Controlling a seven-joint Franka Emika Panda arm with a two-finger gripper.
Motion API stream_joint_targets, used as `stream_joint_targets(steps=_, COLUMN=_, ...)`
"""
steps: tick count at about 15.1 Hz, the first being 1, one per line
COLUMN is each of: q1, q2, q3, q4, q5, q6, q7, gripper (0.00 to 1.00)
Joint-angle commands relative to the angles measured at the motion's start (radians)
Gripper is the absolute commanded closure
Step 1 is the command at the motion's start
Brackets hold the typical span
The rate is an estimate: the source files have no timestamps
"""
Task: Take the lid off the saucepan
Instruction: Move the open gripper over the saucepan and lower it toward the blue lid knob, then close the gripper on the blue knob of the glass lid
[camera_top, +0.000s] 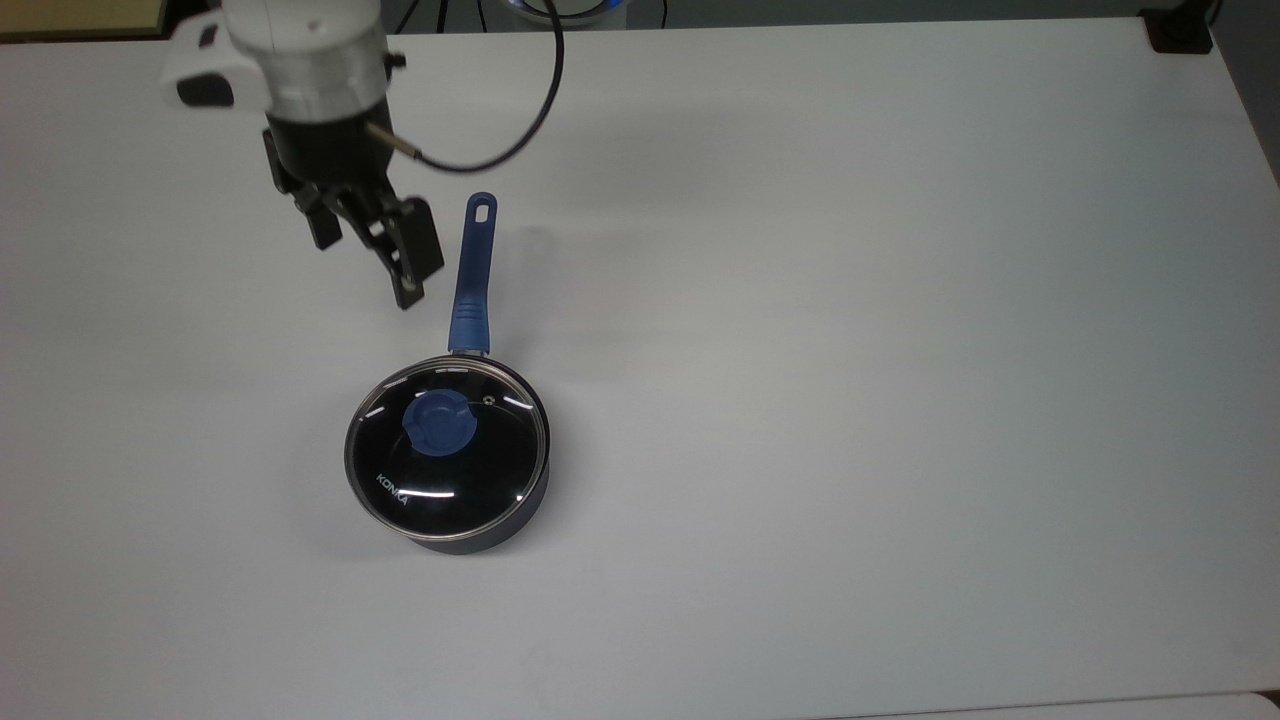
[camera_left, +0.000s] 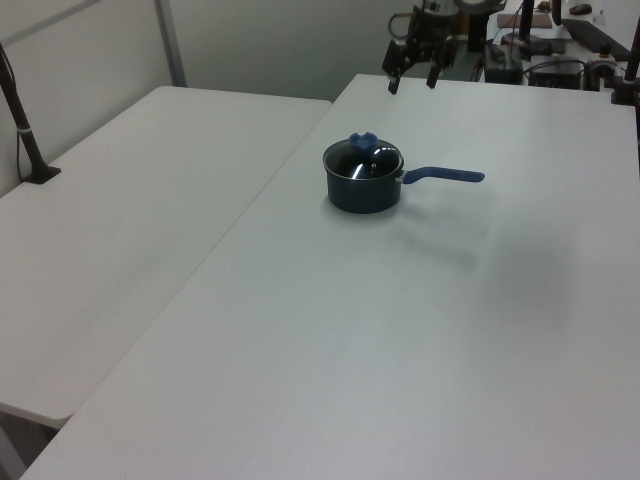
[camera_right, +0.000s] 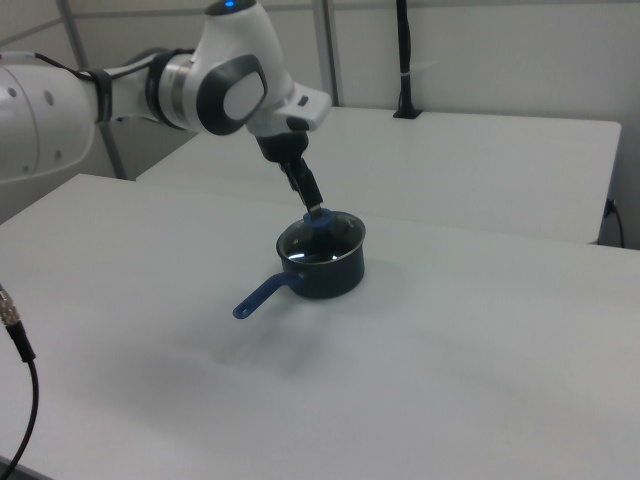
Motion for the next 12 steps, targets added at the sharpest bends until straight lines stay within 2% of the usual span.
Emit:
stream_joint_targets(steps=1, q1=0.013, q2=0.089, q3=-0.010, q4=0.024, q5=-0.044, q6=0.113, q7=0.177, gripper=0.00)
stream_joint_targets(steps=4, q1=0.018, q2=0.132, q3=-0.008, q4=0.024, q5=-0.093, q6=0.181, q7=0.341, gripper=0.00)
stream_joint_targets(steps=9, q1=0.070, q2=0.193, q3=-0.008, q4=0.048, q5=-0.171, q6=0.211, q7=0.467, gripper=0.00)
stream_joint_targets(steps=12, q1=0.092, q2=0.202, q3=-0.006, q4=0.090, q5=-0.170, q6=0.211, q7=0.499, gripper=0.00)
